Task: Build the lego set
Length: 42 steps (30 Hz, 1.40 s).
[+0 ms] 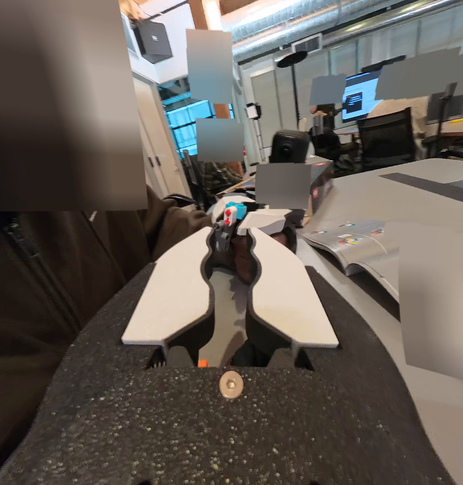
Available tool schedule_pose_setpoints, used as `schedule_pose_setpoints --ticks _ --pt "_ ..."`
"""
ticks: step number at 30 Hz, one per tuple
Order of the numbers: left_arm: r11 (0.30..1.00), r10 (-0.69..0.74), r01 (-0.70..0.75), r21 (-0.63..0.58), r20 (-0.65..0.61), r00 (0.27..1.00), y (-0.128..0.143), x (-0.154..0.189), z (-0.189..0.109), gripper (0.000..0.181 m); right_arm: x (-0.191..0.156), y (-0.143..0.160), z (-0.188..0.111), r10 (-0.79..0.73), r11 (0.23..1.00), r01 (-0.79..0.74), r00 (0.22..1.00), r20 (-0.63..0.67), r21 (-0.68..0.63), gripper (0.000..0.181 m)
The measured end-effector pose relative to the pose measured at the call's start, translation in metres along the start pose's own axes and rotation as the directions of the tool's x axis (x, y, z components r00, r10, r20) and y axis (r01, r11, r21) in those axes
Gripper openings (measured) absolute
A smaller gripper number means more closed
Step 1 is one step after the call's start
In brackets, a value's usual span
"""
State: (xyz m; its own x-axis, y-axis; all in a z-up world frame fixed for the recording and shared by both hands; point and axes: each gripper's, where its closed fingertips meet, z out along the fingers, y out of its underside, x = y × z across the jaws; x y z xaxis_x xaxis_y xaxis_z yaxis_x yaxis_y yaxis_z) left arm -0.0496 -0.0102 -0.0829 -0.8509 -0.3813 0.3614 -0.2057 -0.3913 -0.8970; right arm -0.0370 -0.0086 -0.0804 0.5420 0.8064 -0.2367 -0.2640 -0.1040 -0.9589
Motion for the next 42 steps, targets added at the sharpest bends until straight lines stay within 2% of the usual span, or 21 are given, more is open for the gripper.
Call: schedule_pose_setpoints --ticks 6,16,27,42 --pt "0.997 -0.063 0.057 -0.055 -0.131 0.989 0.011 0.019 0.011 0.016 -0.03 0.004 0.005 -0.048 0.998 0.055 0.984 0.172 -0.033 0.029" --pt "0.976 -0.172 0.133 -0.174 -0.239 0.956 0.027 0.038 0.022 0.017 -0.057 0.007 0.009 -0.237 0.955 0.277 0.927 0.29 -0.107 0.036" --pt "0.938 -0.287 0.229 -0.26 -0.216 0.933 0.038 0.041 0.028 0.017 -0.062 0.025 0.011 -0.297 0.887 0.396 0.883 0.363 -0.239 0.04" --pt "0.931 -0.292 0.231 -0.282 -0.196 0.936 0.044 0.041 0.032 0.017 -0.064 0.031 0.011 -0.218 0.913 0.33 0.892 0.396 -0.239 0.037"
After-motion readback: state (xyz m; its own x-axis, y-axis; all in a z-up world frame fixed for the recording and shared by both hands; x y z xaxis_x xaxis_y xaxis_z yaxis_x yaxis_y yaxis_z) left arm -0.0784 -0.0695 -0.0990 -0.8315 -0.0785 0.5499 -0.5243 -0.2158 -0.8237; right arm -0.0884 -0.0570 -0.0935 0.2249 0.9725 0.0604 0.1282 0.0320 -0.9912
